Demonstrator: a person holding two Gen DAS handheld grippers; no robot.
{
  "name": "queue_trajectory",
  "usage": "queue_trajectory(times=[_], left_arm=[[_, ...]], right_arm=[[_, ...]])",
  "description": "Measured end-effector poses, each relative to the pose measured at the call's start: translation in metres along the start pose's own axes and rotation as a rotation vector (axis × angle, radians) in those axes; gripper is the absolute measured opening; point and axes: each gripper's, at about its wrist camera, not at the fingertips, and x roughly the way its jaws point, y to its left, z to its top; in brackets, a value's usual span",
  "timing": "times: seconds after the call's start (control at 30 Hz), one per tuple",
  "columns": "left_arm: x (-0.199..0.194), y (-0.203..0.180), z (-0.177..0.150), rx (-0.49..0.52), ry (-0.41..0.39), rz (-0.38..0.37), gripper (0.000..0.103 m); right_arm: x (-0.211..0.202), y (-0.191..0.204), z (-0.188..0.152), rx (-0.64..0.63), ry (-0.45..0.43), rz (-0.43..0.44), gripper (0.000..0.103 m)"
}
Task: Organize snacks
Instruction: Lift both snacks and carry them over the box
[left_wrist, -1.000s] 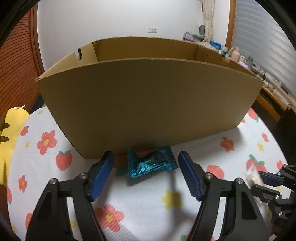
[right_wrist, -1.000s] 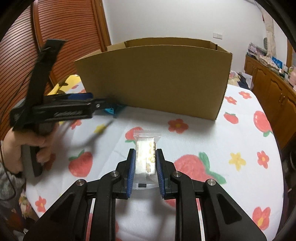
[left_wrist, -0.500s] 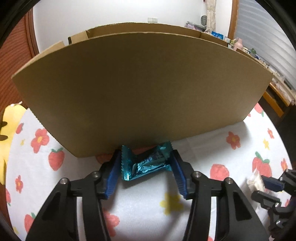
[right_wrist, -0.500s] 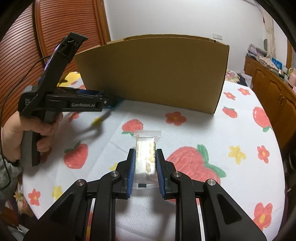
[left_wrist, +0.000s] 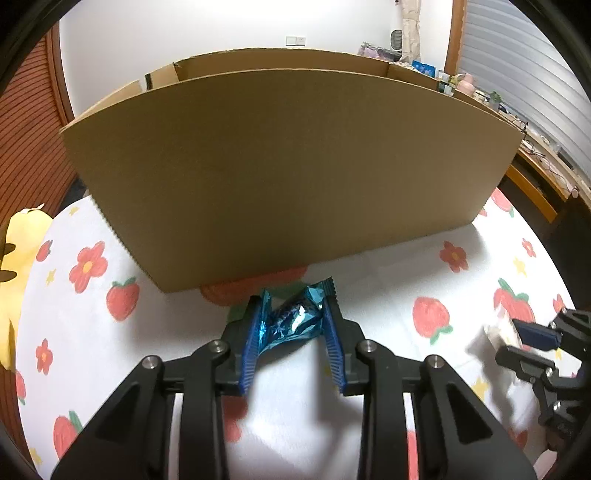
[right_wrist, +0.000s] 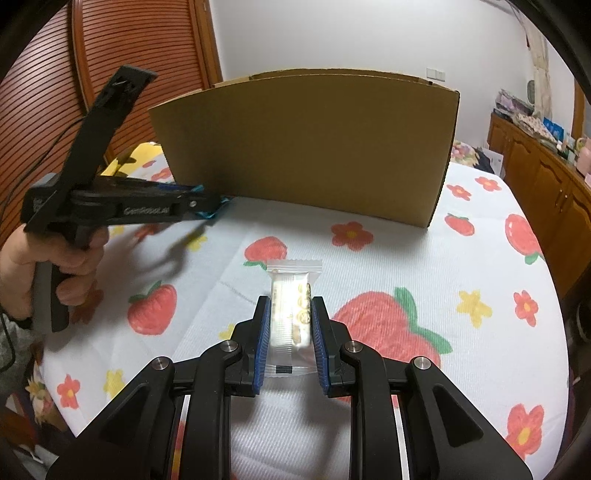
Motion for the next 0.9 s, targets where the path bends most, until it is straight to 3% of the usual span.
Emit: queue_trajectory(times=[0.4, 0.9], left_arm=[[-0.038, 0.008, -0.019, -0.017, -0.071, -0.043, 0.028], [-0.078, 0.003, -0.012, -0.031, -0.189, -0.053, 0.028]], right_arm=[[-0.001, 0.001, 0.0, -0.006, -0.005, -0.005, 0.02], [-0.012, -0.001, -0.003, 0.003, -0.069, -0.005, 0.02]])
